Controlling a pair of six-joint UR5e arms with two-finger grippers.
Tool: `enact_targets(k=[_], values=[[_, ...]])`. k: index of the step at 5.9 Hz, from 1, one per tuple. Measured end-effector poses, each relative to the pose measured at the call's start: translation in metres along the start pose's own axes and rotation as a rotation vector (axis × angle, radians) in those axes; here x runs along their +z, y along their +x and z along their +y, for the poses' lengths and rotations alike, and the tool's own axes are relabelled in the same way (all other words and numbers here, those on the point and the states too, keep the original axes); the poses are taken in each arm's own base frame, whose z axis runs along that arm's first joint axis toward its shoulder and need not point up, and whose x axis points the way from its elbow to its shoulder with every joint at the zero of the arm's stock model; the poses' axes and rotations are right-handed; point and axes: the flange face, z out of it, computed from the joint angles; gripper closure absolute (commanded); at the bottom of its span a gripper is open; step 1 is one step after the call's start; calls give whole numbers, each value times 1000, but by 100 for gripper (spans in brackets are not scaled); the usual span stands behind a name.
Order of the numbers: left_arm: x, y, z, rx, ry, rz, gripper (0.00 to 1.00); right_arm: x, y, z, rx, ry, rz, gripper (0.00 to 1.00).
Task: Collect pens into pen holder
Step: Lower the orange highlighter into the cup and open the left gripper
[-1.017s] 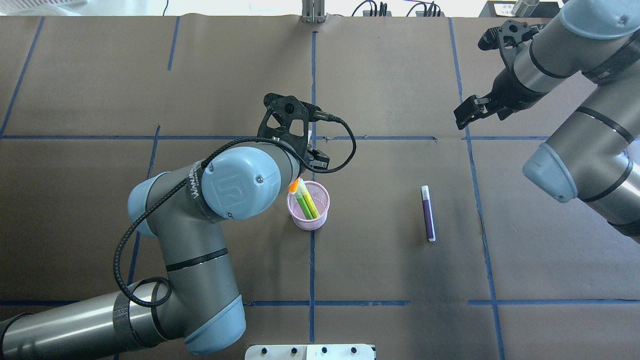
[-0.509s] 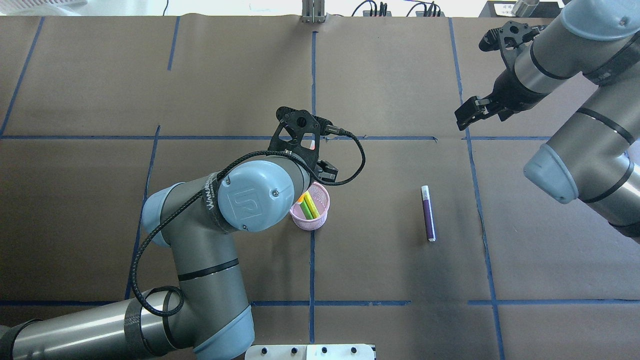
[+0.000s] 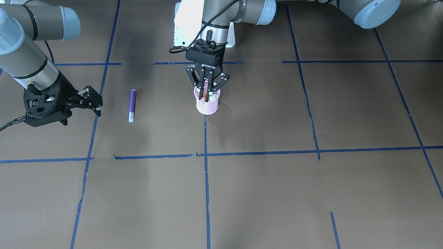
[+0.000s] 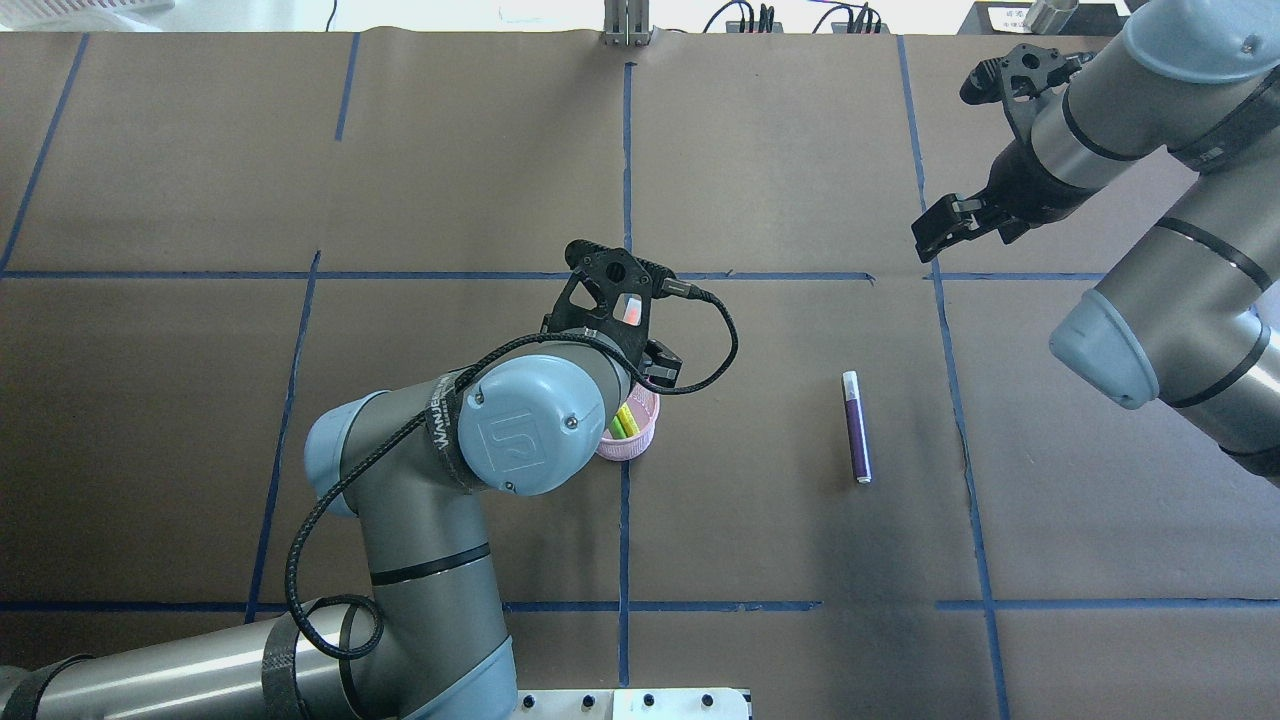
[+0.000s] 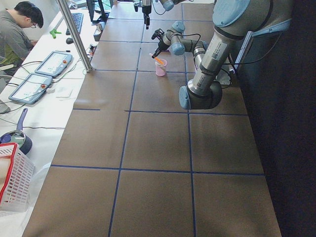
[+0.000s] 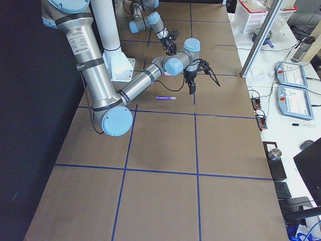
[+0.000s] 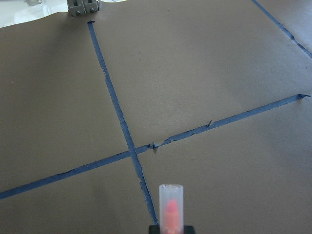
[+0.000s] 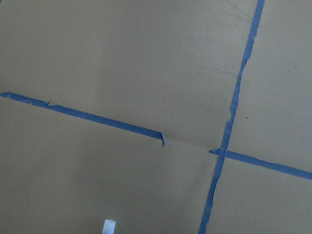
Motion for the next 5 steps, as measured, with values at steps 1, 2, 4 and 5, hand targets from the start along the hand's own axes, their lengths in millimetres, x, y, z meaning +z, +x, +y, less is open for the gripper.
enact_targets(k=[1, 2, 4, 5], values=[[1, 1, 2, 2, -1, -2, 75, 1, 0, 0, 1, -1, 1, 0], [2, 2, 3, 3, -4, -2, 40, 1, 1, 0, 1, -2, 1, 0], [1, 3, 4, -1, -2, 5, 22, 1, 1, 0, 2, -2, 1, 0], [-1, 4, 3, -5, 5, 15, 12, 1, 1, 0, 2, -2, 1, 0]])
